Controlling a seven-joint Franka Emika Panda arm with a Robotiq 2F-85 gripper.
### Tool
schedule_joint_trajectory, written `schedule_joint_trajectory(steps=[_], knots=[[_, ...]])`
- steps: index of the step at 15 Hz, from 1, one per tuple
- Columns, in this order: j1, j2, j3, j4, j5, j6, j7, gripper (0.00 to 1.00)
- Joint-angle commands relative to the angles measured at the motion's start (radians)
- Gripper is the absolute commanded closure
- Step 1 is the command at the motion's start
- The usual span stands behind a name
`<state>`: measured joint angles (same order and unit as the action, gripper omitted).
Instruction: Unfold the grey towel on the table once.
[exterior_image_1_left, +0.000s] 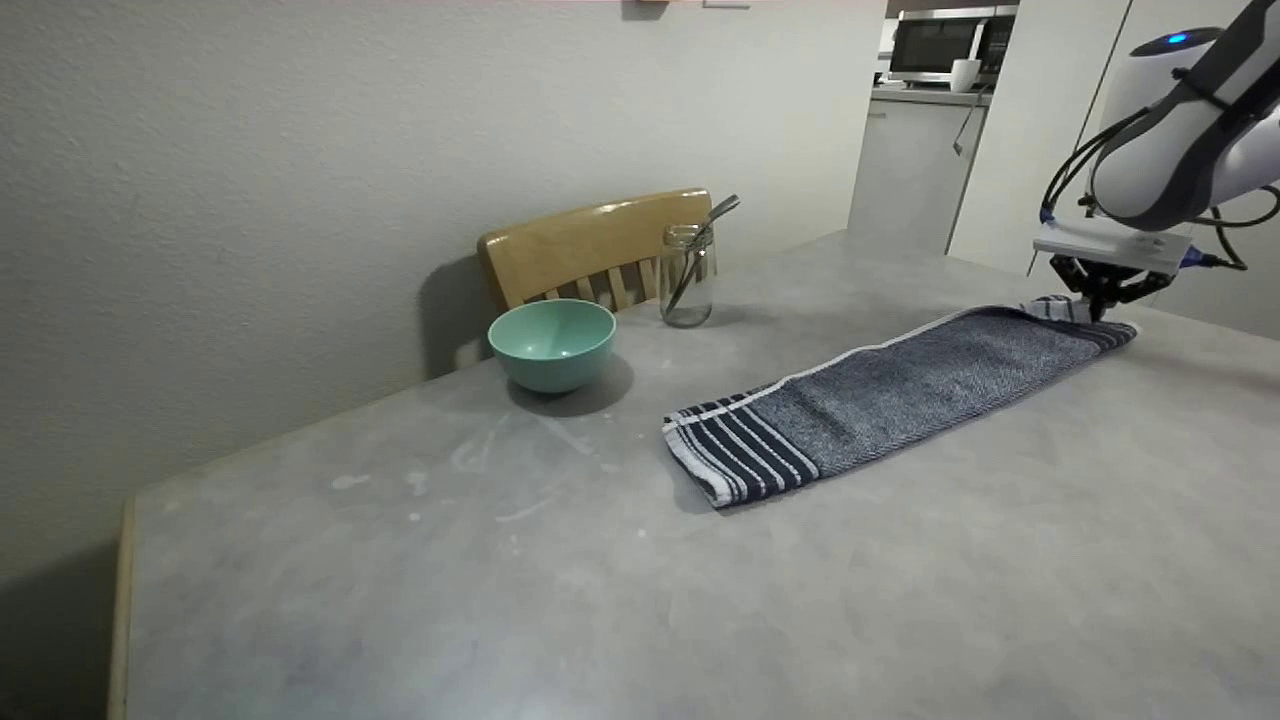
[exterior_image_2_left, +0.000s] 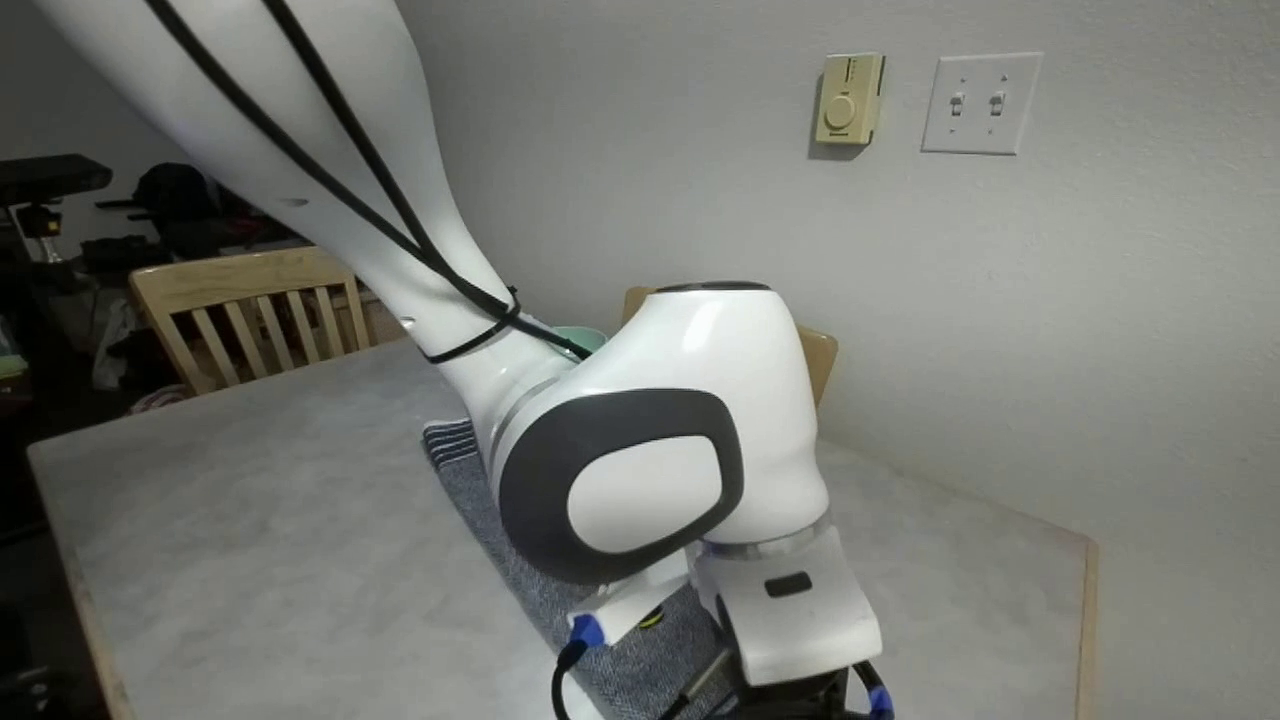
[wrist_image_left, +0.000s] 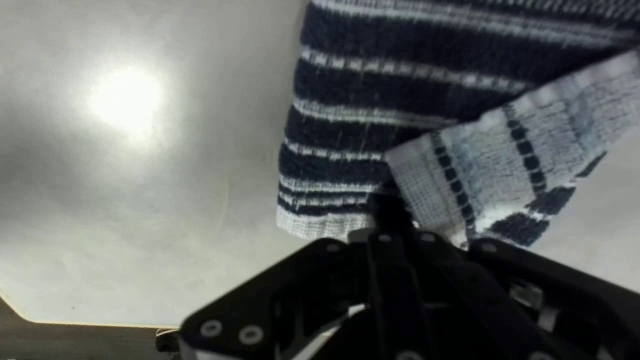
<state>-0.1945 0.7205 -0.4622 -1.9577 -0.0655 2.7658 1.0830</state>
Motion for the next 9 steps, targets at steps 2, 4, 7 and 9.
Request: schedule_joint_trajectory(steps=[2, 4, 7, 9], knots=[[-0.017, -0.003, 0.012, 0.021, 0.067, 0.046, -0.056, 1.0], [-0.025, -0.006, 0.023, 0.023, 0.092, 0.078, -0.068, 1.0], [-0.042, -0.003, 0.038, 0.024, 0.164, 0.122, -0.056, 1.0], [-0.044, 0.004, 0.033, 0.027, 0.226, 0.141, -0.025, 1.0]])
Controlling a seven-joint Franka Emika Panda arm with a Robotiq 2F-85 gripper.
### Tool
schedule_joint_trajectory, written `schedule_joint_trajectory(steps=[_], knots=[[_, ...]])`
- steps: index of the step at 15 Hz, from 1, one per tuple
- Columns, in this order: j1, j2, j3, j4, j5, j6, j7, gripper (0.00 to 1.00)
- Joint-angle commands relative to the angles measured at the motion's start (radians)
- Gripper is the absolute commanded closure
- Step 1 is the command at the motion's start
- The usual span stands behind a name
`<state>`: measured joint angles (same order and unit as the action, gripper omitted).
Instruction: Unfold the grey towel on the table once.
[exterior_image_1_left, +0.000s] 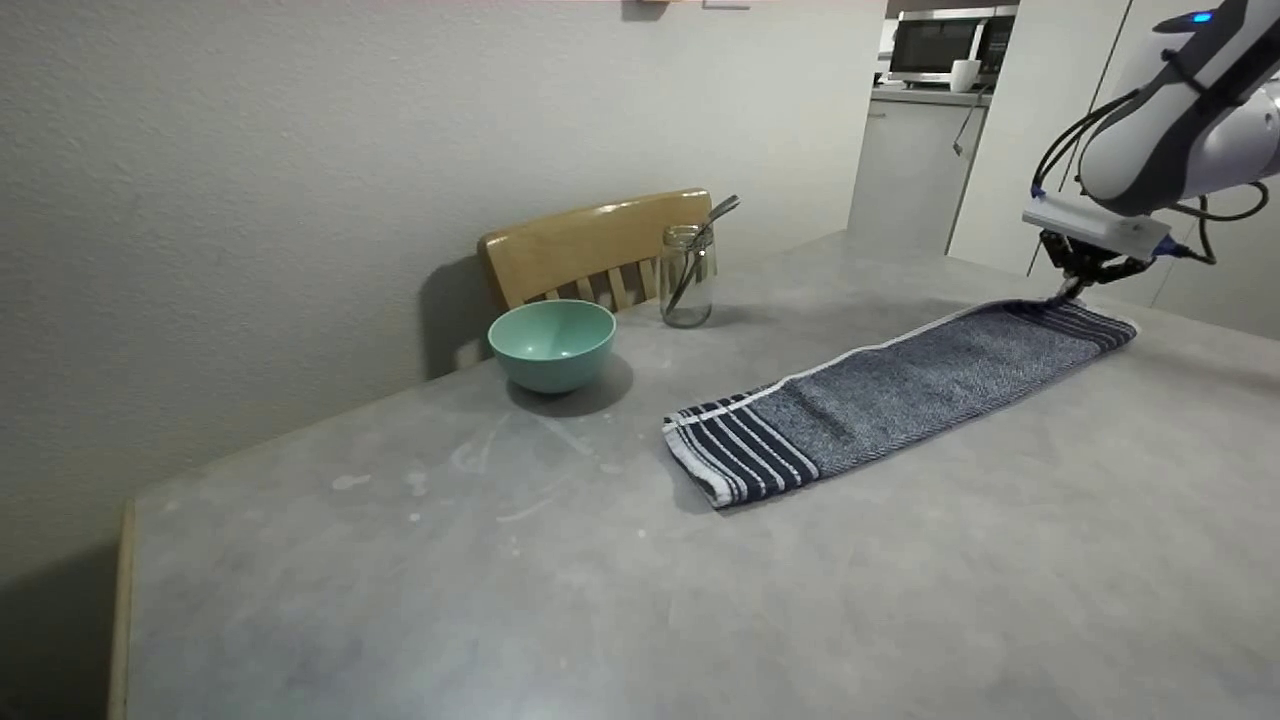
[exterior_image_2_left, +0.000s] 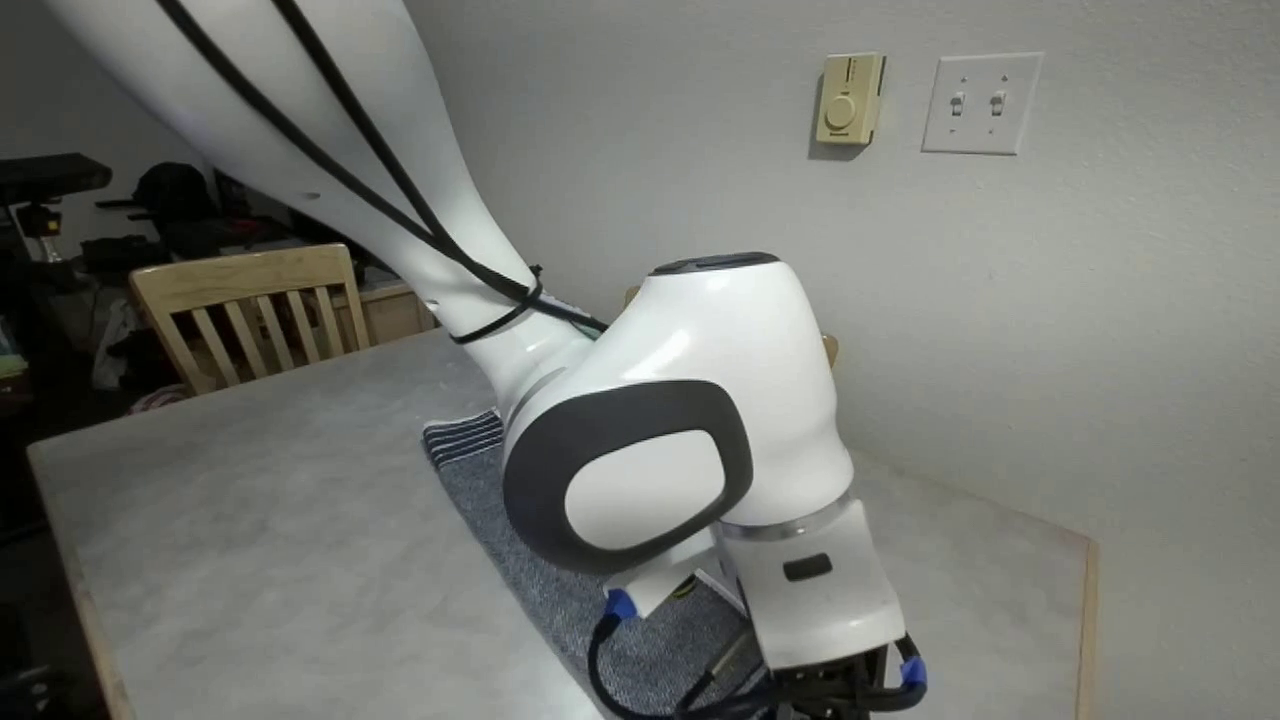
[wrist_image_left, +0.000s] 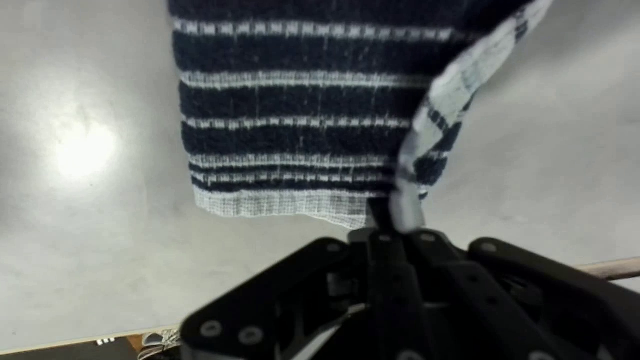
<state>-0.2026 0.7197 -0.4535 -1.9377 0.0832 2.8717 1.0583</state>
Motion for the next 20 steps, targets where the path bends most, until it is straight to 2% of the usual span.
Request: schedule_joint_trajectory(steps=[1, 4, 8, 10, 12, 15, 17, 20], knots=[[-0.027, 0.012, 0.01, 0.009, 0.108, 0.042, 0.029, 1.0], [0.011, 0.033, -0.041, 0.007, 0.162, 0.073, 0.122, 1.0], [0.079, 0.058, -0.116, -0.003, 0.157, 0.108, 0.238, 1.0], [0.112, 0.059, -0.148, -0.004, 0.145, 0.05, 0.277, 1.0], [0.116, 0.026, -0.142, -0.013, 0.126, -0.065, 0.275, 1.0], [0.088, -0.029, -0.097, -0.017, 0.1, -0.223, 0.237, 1.0], [0.077, -0.058, -0.078, -0.02, 0.085, -0.265, 0.224, 1.0], [0.07, -0.08, -0.054, -0.02, 0.063, -0.247, 0.213, 1.0]])
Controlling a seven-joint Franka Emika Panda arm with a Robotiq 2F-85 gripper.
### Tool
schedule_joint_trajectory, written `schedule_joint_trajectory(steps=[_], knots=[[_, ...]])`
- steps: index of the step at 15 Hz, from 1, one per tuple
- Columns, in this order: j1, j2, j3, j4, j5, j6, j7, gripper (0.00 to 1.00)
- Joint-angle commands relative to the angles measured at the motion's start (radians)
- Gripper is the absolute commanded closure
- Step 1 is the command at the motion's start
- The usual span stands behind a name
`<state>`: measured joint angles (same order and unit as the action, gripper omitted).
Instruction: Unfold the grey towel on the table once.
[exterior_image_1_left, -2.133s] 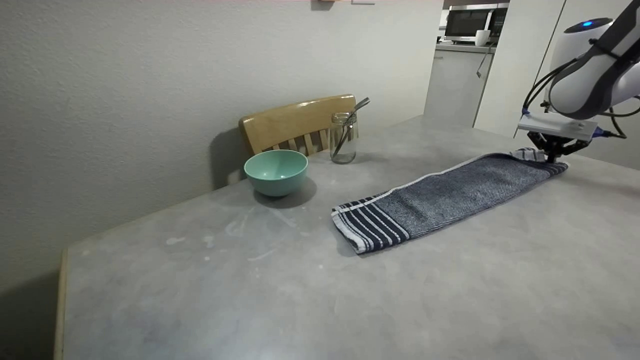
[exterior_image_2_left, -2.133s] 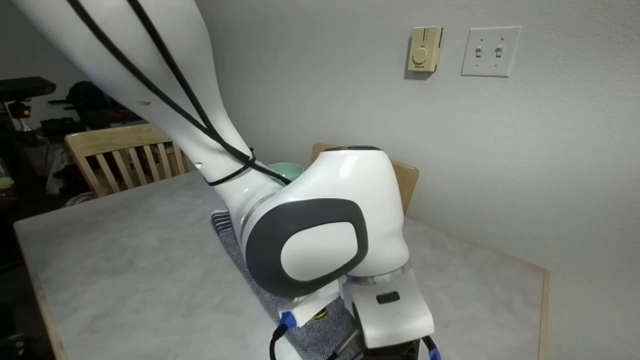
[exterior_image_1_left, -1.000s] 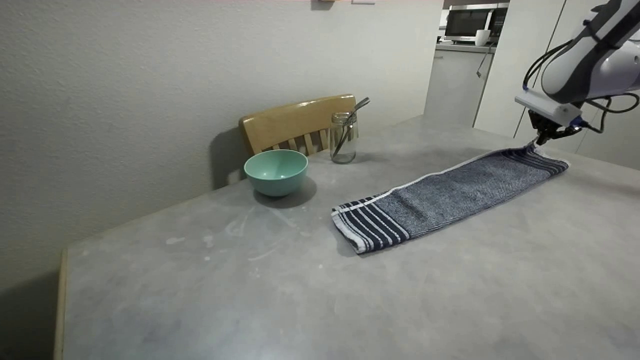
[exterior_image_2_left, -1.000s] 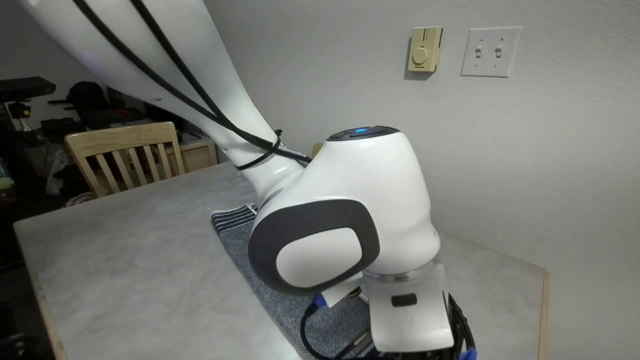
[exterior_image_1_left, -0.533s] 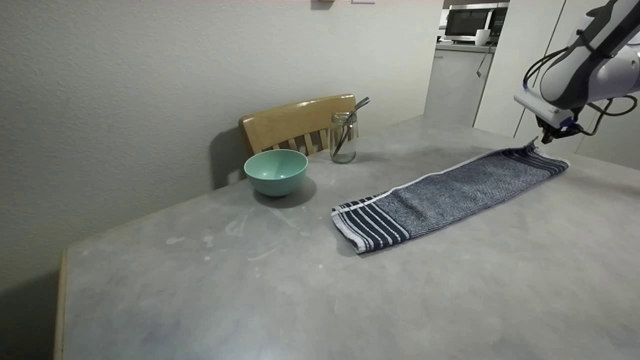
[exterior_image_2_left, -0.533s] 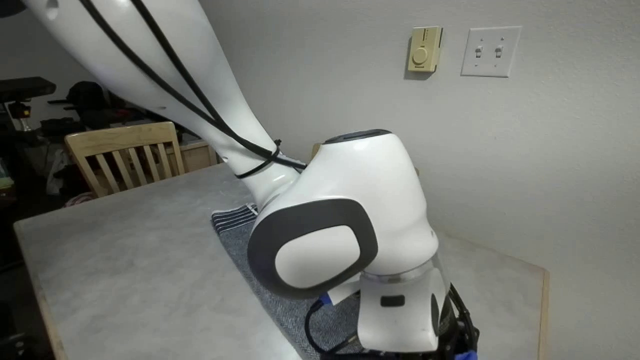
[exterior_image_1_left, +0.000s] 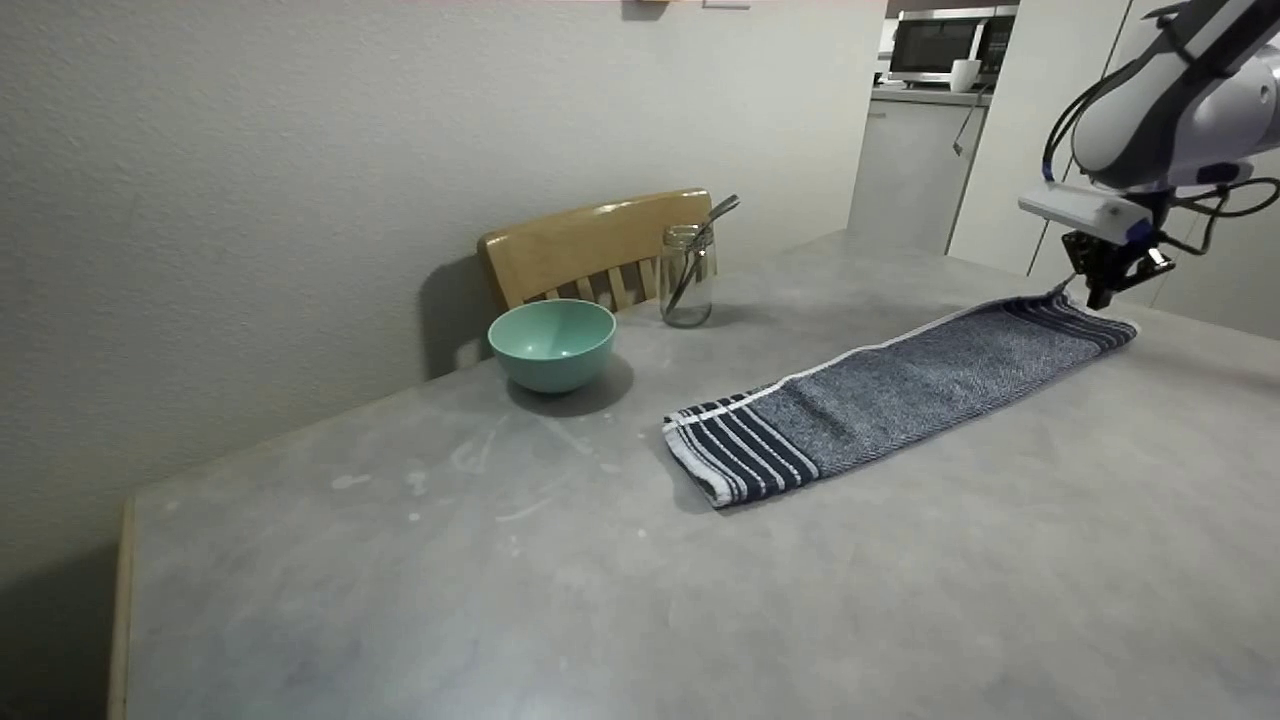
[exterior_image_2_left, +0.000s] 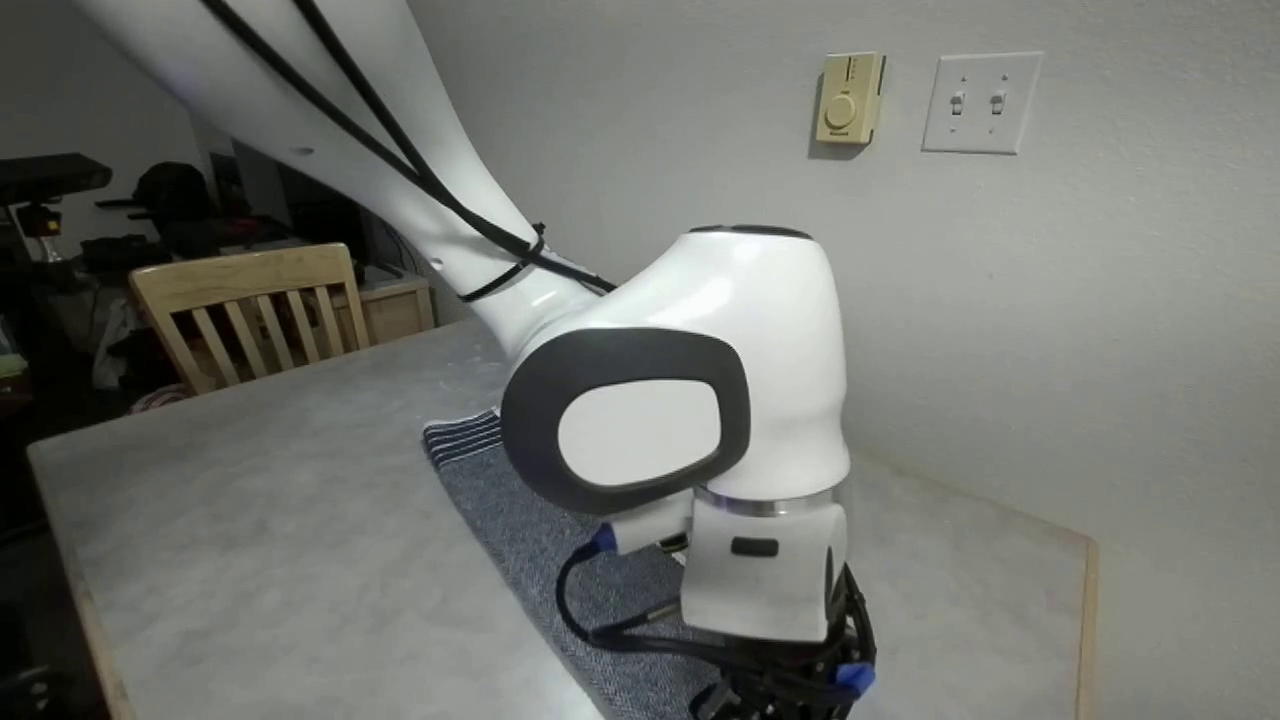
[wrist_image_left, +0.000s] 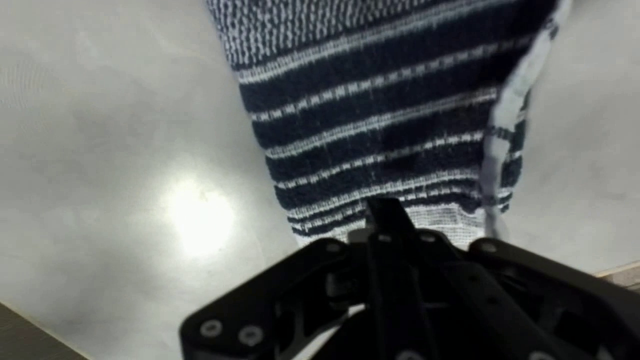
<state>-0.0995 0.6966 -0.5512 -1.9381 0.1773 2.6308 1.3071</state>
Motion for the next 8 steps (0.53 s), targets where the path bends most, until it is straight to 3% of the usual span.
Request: schedule_joint_trajectory(steps=[1, 8], knots=[[-0.036, -0.061, 0.054, -0.018, -0.039, 0.01, -0.043, 1.0], [-0.091, -0.044, 0.153, -0.015, -0.019, 0.207, -0.168, 1.0]])
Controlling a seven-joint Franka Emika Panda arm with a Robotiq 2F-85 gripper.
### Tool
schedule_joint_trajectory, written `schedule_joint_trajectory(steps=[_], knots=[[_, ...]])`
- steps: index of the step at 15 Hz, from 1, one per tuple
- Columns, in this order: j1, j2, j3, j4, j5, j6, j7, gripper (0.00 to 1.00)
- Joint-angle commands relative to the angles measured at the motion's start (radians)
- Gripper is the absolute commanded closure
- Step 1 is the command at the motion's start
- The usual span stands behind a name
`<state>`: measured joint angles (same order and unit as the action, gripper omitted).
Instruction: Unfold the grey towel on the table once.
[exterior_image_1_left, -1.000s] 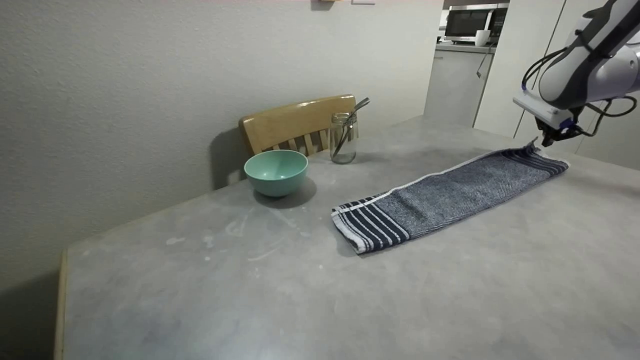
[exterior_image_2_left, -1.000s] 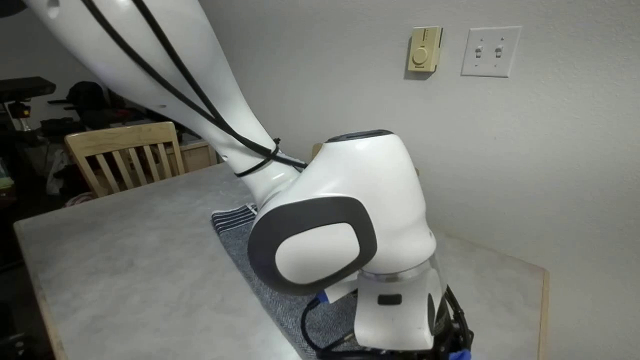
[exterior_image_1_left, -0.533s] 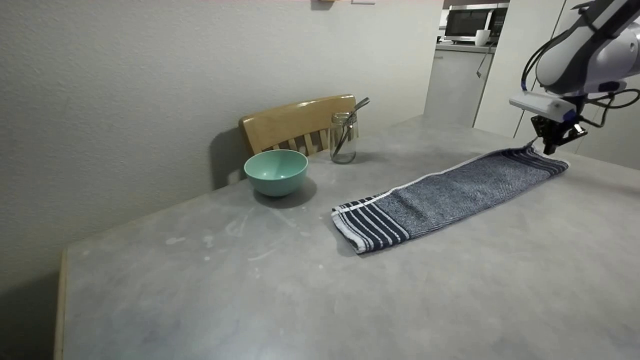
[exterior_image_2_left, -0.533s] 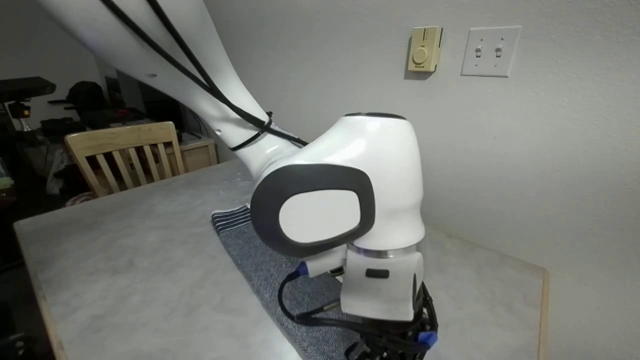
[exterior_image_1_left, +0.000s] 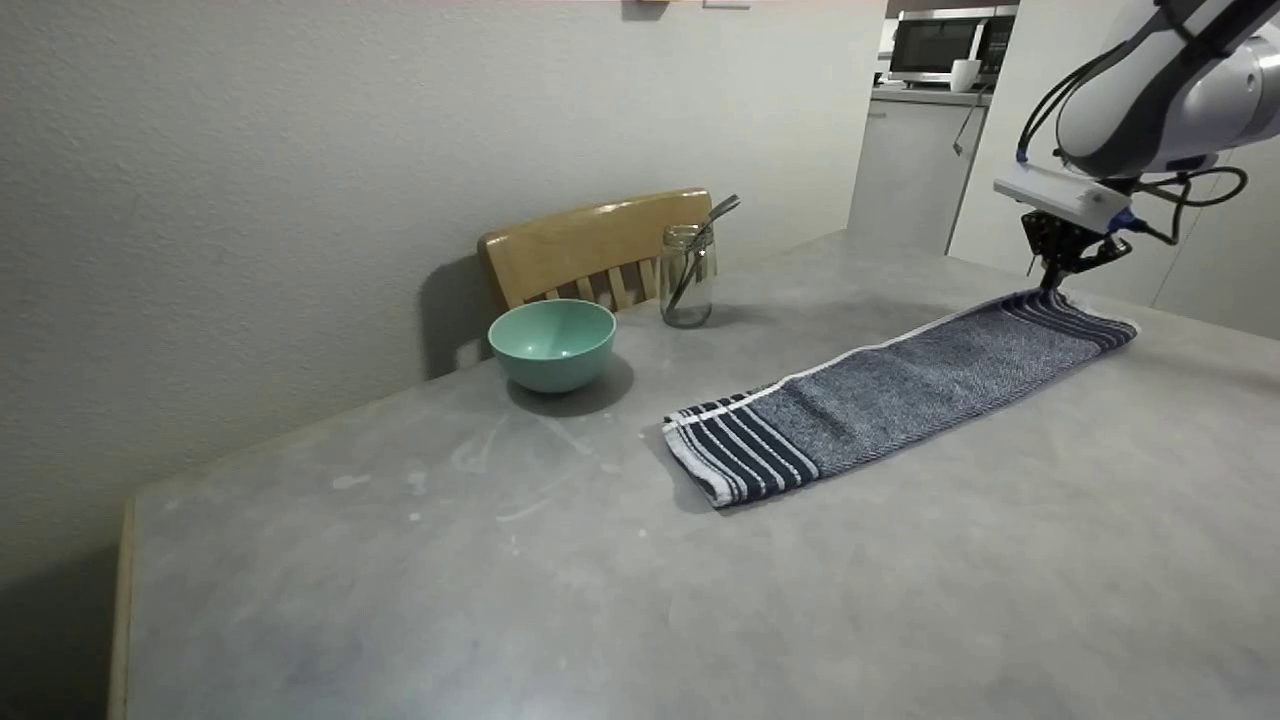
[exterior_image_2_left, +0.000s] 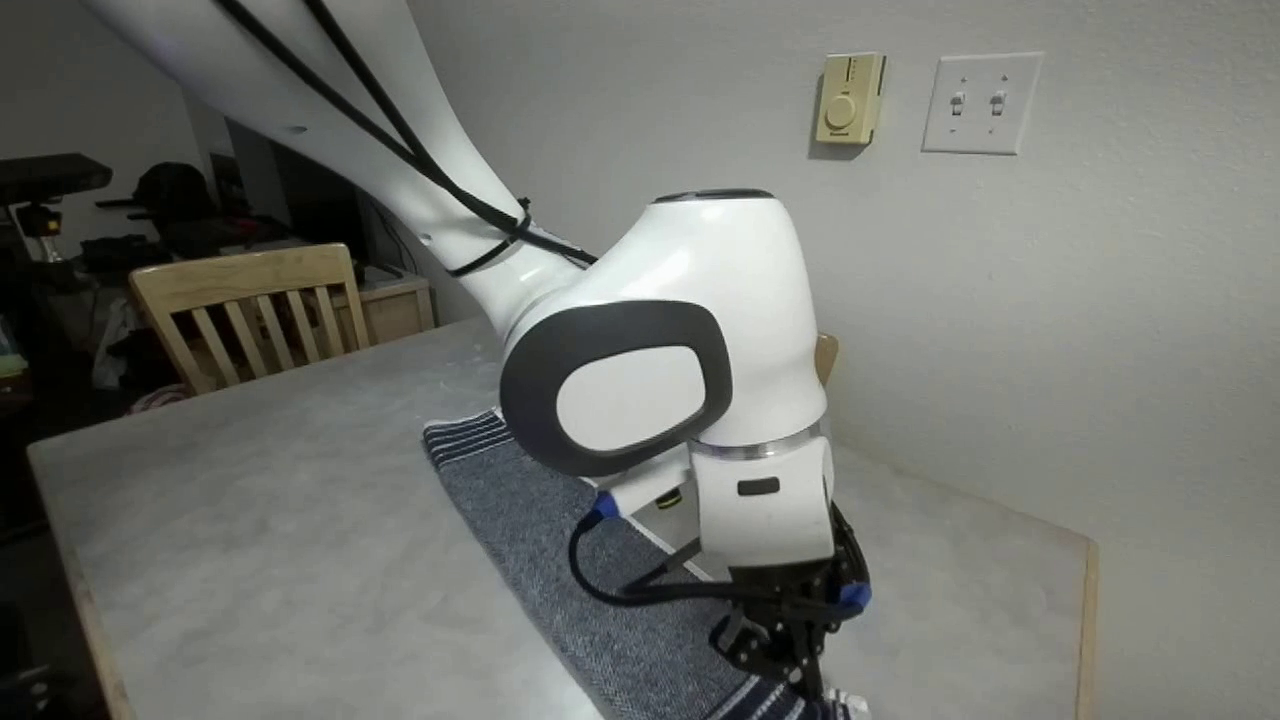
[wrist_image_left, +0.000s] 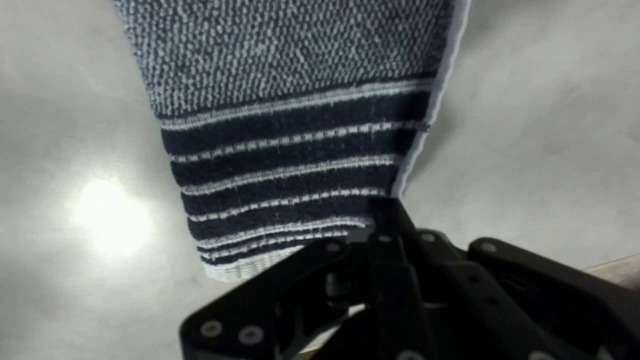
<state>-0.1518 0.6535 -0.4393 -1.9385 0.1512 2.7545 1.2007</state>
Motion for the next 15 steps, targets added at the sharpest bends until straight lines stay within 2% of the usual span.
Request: schedule_joint_trajectory(steps=[1, 8, 15], knots=[[-0.037, 0.005, 0.039, -0.016, 0.007, 0.109, -0.066, 1.0], [0.026, 0.073, -0.053, -0.026, 0.012, 0.264, -0.044, 1.0], [-0.021, 0.14, -0.028, 0.005, 0.081, 0.262, -0.051, 1.0]])
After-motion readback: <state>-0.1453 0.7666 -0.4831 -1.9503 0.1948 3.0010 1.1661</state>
